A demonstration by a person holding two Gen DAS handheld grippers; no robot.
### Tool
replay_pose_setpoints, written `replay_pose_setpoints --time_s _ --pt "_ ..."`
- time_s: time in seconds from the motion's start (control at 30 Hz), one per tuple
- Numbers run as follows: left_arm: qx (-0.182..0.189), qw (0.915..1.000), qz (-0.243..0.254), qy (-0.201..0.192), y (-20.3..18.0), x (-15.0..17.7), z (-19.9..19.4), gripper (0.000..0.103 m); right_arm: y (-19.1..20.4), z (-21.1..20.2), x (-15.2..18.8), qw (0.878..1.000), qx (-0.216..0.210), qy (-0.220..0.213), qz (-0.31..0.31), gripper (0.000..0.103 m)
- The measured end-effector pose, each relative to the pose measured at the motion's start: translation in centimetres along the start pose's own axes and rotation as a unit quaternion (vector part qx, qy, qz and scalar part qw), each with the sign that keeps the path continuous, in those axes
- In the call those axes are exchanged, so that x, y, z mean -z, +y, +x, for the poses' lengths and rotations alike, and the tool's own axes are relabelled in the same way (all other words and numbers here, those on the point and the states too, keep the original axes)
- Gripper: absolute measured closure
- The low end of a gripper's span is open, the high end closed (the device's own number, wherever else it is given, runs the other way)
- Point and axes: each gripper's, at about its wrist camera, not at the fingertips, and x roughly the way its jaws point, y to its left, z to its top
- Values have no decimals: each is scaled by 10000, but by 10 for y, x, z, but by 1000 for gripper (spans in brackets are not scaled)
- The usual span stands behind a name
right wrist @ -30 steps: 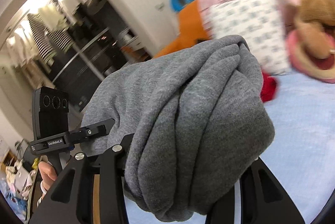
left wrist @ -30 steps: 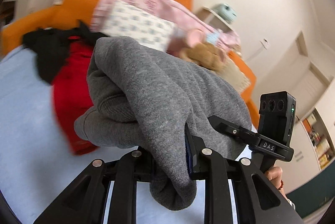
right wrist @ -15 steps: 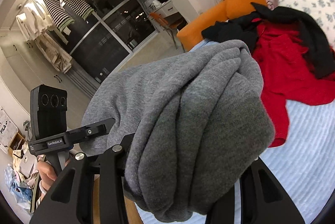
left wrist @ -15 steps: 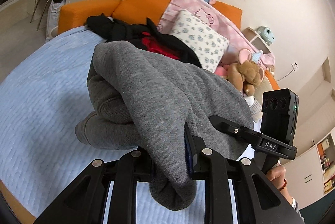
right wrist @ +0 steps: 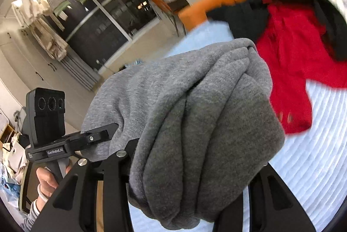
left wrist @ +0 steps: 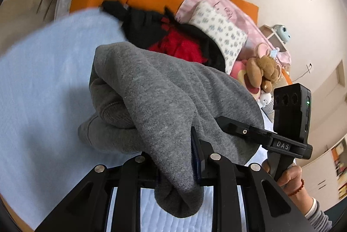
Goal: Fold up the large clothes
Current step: 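Lift the bundle with both grippers and flip it over, then lower the bundle onto the bed with both grippers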
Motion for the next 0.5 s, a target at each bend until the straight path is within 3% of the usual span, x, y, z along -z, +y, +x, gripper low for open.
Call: replay_pose_setpoints --time_s 0.13,0.3,0.43,0.47,0.5 --pt "221 9979 -536 297 38 67 30 76 -26 36 52 9984 64 532 154 62" --pt "522 9944 -822 420 59 120 45 71 -52 55 105 9968 67 658 440 58" --pt "565 9892 -1166 693 82 159 71 53 -63 59 125 9960 -84 614 637 40" --pt "722 9871 -1304 588 87 165 68 53 -62 58 125 9960 -13 670 590 21" --pt "762 9864 -1346 558 89 167 65 52 -58 58 126 9954 55 832 476 14"
